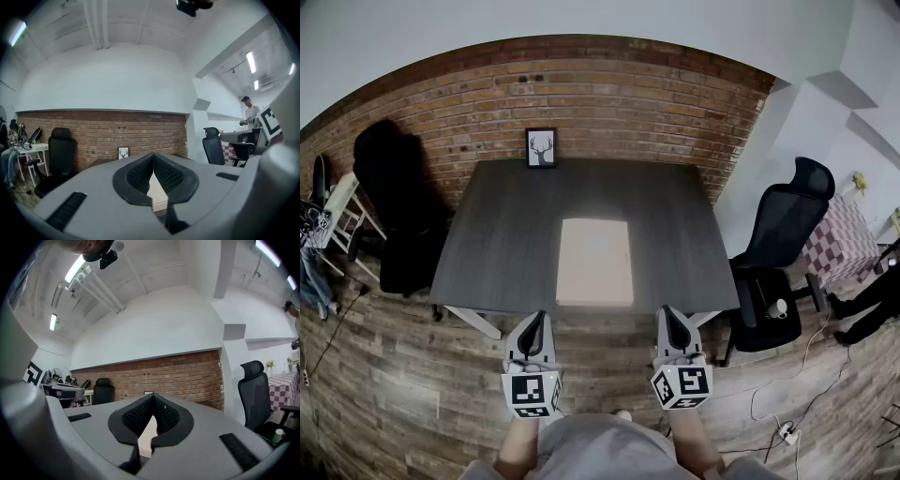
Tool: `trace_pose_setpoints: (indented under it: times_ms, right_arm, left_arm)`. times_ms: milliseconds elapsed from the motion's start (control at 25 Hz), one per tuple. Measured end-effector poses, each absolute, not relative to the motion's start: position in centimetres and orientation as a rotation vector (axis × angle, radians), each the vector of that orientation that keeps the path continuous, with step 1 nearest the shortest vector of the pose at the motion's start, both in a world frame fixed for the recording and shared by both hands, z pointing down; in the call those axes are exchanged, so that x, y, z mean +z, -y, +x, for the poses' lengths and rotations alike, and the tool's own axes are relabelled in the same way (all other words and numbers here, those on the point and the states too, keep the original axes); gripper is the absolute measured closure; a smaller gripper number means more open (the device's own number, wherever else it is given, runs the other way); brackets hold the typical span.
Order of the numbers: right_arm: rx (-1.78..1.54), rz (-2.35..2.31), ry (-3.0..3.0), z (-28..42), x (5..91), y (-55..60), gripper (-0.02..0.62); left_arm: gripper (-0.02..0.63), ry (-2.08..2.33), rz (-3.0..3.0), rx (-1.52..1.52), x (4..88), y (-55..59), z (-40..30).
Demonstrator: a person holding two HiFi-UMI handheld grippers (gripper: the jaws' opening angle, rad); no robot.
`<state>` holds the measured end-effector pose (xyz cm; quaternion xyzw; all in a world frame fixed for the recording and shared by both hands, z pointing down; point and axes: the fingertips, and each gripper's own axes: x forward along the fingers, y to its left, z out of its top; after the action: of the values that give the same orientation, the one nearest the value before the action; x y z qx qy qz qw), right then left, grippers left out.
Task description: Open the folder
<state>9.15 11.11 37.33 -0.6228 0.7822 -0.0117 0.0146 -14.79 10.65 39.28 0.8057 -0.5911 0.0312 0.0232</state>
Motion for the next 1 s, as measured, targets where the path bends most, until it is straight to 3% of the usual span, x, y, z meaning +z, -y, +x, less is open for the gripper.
trace_pose_setpoints:
  times_ms: [1000]
  right_arm:
    - [-0.035, -1.878, -2.509, 11.4, 38.4, -13.8, 0.597]
  left_arm:
    - [0.603, 1.874, 2.485, 0.128, 39.1, -13.8, -10.8]
